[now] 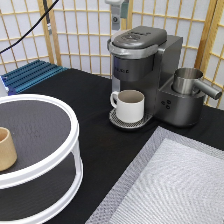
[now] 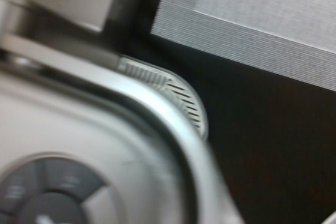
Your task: Make coffee
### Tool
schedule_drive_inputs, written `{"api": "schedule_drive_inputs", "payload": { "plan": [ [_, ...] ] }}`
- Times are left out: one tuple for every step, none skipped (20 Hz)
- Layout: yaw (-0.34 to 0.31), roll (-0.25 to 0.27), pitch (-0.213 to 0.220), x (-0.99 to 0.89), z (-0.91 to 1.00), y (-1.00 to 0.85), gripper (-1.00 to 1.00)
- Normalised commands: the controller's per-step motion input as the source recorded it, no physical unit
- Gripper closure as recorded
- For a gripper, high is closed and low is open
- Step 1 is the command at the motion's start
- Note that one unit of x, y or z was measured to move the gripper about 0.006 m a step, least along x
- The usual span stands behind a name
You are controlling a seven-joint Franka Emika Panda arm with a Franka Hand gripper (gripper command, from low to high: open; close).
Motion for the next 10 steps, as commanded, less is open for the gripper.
{"api": "schedule_drive_inputs", "payload": {
  "plan": [
    [0.0, 0.025, -0.111, -0.13, -0.37, -1.0, -1.0],
    [0.0, 0.018, -0.105, -0.17, -0.35, -1.0, -1.0],
    [0.0, 0.0, -0.104, -0.38, -0.25, -0.91, -1.0],
    [-0.008, 0.0, -0.119, -0.37, -0.06, -0.34, -1.0],
    [0.0, -0.002, -0.011, 0.0, 0.0, 0.0, -1.0],
    [0.0, 0.0, 0.0, 0.0, 0.0, 0.0, -1.0],
    [0.0, 0.0, 0.0, 0.0, 0.0, 0.0, -1.0],
    [0.0, 0.0, 0.0, 0.0, 0.0, 0.0, -1.0],
    [0.0, 0.0, 0.0, 0.0, 0.0, 0.0, -1.0],
    [0.0, 0.0, 0.0, 0.0, 0.0, 0.0, -1.0]
  ]
}}
